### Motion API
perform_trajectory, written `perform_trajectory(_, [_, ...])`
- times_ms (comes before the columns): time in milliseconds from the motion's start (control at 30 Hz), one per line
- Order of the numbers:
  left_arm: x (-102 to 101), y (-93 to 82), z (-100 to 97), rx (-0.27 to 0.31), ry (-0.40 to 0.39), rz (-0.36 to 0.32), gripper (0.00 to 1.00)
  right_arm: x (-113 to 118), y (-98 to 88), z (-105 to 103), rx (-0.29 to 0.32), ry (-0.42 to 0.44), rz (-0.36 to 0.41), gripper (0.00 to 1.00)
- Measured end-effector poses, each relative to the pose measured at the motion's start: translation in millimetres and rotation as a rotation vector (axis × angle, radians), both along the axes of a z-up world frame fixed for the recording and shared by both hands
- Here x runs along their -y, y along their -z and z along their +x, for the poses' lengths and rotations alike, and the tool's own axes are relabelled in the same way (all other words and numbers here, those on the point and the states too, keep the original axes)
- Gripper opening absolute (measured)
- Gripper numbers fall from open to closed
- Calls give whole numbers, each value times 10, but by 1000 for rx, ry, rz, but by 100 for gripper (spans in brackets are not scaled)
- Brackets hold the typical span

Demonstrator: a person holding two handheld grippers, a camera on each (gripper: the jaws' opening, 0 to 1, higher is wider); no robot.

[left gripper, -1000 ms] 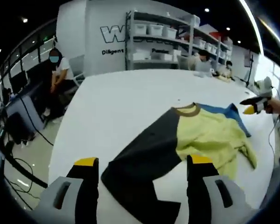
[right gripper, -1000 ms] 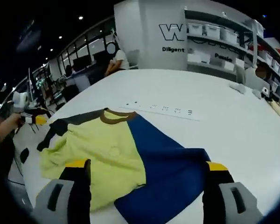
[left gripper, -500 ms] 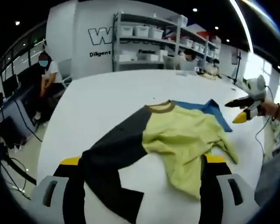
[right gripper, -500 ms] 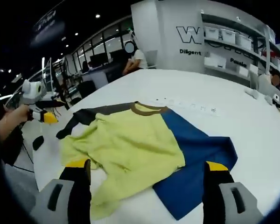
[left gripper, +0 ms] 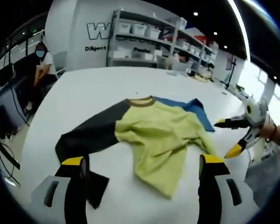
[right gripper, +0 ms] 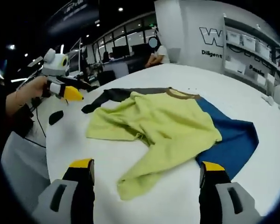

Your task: Fold the garment on the visible template until the final outline fits inside the template.

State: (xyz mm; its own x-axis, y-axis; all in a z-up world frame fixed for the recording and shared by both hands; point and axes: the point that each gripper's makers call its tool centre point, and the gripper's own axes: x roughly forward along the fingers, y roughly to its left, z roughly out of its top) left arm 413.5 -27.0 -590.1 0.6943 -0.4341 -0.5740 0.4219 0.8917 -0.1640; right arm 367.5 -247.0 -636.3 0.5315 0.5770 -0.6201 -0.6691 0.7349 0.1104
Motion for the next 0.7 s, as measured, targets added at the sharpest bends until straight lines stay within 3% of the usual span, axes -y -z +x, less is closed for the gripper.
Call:
perform_trajectory(133, [67, 86, -100, -21, 16, 14, 93, -84, 35, -104, 9, -27, 2, 83])
perform_trajectory(233, [107, 136, -165, -30, 22, 10, 86, -125, 61, -159, 22, -48, -8, 75])
perform_trajectory(533, [209, 342, -333, -86, -3, -43, 69, -180, 215, -331, 34, -94, -54, 55])
perform_trajectory(700, [232, 515, -417, -135, -25, -54, 58, -145, 324, -381, 35, -104, -99, 31])
